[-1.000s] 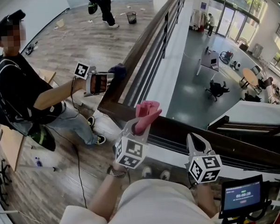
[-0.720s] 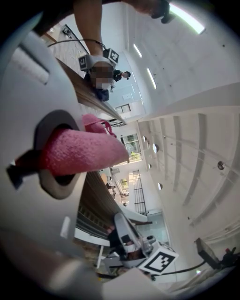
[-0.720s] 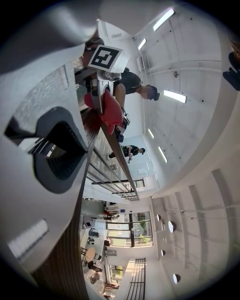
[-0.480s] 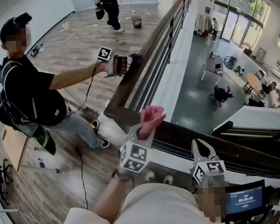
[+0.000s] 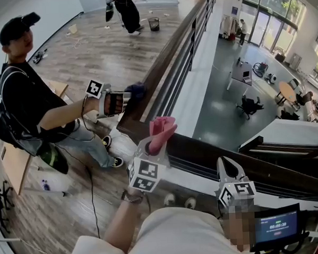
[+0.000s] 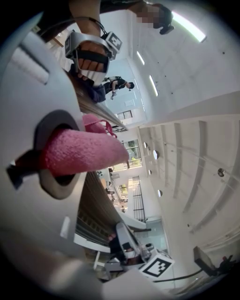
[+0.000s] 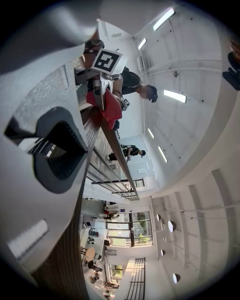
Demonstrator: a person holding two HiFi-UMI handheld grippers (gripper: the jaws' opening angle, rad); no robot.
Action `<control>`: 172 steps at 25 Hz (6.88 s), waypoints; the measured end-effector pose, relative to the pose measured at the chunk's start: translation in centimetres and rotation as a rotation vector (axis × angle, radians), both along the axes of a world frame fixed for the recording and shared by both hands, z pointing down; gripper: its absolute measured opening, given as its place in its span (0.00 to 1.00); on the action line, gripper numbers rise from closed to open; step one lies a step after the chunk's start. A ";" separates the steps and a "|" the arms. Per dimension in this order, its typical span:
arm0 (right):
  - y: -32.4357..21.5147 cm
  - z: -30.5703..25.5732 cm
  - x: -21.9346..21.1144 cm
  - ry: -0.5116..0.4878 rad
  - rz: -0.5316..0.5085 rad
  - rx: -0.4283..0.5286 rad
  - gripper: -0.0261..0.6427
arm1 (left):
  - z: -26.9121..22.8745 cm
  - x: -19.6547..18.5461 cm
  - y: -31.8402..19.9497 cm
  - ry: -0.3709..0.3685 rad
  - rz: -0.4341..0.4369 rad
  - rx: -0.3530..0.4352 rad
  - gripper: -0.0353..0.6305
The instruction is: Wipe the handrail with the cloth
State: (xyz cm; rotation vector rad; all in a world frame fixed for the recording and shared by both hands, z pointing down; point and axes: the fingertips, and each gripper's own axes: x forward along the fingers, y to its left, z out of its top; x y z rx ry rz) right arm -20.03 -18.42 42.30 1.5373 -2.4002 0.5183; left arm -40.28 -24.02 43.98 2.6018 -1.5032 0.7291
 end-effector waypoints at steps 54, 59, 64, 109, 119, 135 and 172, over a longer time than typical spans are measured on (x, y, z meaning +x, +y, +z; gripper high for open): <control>-0.1 -0.6 1.5 -0.013 0.048 0.008 0.04 | 1.2 -1.0 3.0 0.137 -0.120 0.037 0.11; -0.1 -0.3 1.6 -0.016 0.046 0.006 0.04 | 5.8 -0.6 3.8 0.110 -0.091 -0.100 0.11; -0.1 -0.4 1.4 -0.015 0.047 0.008 0.04 | 6.2 -0.5 3.5 0.111 -0.072 -0.106 0.11; -0.1 -0.5 0.8 -0.036 0.015 0.002 0.04 | 4.3 3.1 3.8 0.216 0.012 -0.147 0.11; 0.4 -0.5 0.8 -0.027 0.004 0.005 0.04 | 4.5 3.1 3.7 0.213 0.014 -0.133 0.11; 0.4 -0.3 1.1 -0.035 0.009 0.006 0.04 | 4.1 5.7 4.2 0.215 0.089 -0.162 0.11; 0.3 -0.2 0.3 -0.058 -0.010 0.020 0.04 | 3.4 7.9 5.1 0.185 0.196 -0.167 0.11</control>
